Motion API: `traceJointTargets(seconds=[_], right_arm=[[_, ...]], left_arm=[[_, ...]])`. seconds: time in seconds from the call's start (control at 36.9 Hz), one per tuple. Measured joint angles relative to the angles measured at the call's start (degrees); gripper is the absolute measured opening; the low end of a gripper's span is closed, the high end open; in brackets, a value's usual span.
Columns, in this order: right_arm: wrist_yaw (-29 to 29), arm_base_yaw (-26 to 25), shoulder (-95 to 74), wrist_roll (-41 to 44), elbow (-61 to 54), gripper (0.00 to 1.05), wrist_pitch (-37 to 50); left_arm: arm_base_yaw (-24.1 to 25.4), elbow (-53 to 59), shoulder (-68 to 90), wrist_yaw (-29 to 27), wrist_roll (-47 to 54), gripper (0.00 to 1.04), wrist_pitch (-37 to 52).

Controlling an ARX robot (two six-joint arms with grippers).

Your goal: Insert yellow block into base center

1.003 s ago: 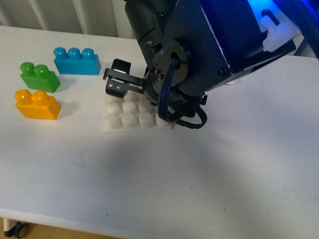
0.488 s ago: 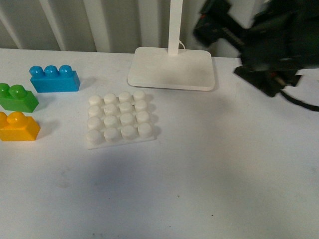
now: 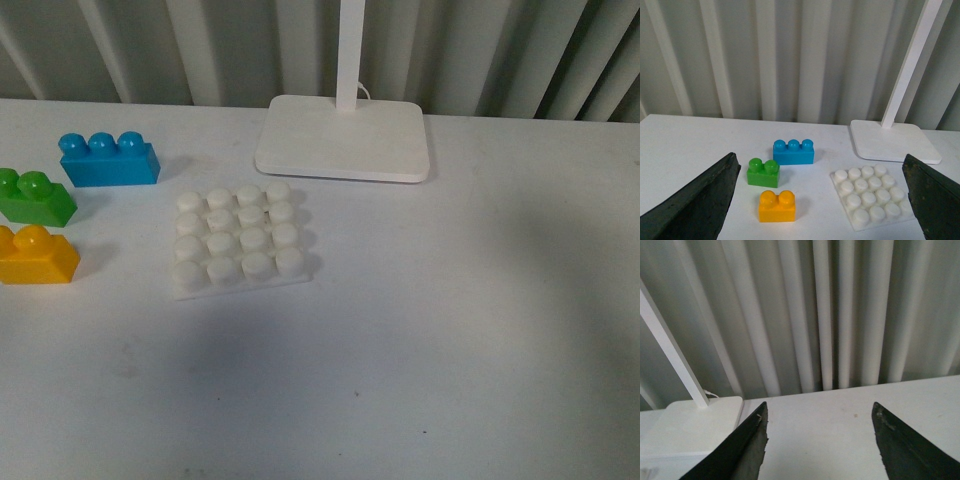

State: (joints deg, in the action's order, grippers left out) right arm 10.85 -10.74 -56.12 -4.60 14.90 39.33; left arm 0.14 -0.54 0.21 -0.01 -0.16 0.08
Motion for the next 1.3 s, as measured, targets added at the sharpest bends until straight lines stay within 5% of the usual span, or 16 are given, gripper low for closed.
traceJointTargets(seconds=[0.3, 0.57, 1.3], right_arm=[[-4.04, 3.50, 14.01, 4.02, -8.15, 0.01, -4.55], [-10.43, 10.43, 23.47, 4.37, -11.54, 0.01, -10.45], [-10.82, 10.58, 41.33, 4.39, -14.58, 0.01, -24.33]], left_arm=[[0.00, 0.00, 0.00, 0.00, 0.00, 0.98, 0.00], [0.00, 0.00, 0.00, 0.04, 0.00, 0.98, 0.00], [0.00, 0.00, 0.00, 0.00, 0.00, 0.98, -0.02]])
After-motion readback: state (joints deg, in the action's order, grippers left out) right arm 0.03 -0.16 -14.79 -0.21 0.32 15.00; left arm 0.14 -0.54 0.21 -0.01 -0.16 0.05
